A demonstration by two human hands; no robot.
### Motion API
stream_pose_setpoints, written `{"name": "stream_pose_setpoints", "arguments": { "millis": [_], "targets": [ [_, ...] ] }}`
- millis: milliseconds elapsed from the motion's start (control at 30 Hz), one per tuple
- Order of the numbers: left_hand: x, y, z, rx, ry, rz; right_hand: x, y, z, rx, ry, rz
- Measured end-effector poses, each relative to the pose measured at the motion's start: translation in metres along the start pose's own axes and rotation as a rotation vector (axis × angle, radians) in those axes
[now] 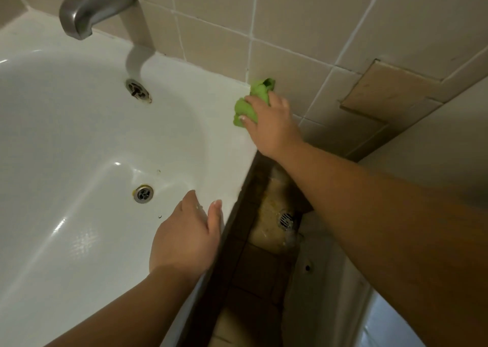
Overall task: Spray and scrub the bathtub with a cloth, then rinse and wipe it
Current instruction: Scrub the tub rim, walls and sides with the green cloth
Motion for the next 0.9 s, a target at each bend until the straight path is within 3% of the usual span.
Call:
{"name": "stream_pose_setpoints", "arguments": {
  "millis": [200,367,500,700,900],
  "targets": [
    [-0.004,-0.002,-0.001,0.0,0.008,0.019,0.009,0.0,0.033,0.132,-0.345,-0.06],
    [-0.006,-0.002,-0.002,0.017,-0.001,0.036,0.005,-0.002,0.022,0.045,-0.186,-0.039],
    [-0.008,0.001,-0.004,0.034,-0.014,0.091,0.006,-0.007,0.013,-0.033,-0.206,-0.131],
    [-0.034,-0.002,0.024,0.016,0.063,0.168,-0.052,-0.027,0.118,-0.071,-0.085,-0.289],
    [-0.051,0.004,0.065,0.038,0.063,0.205,-0.095,-0.05,0.205,0.032,-0.232,-0.464]
  ]
}}
Point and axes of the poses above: each hand's wrist, its own z-axis away from the middle knuckle, its own y-axis out of the back of the hand, x = y × z, the point moved 10 cm from there along -z, towards the middle knuckle
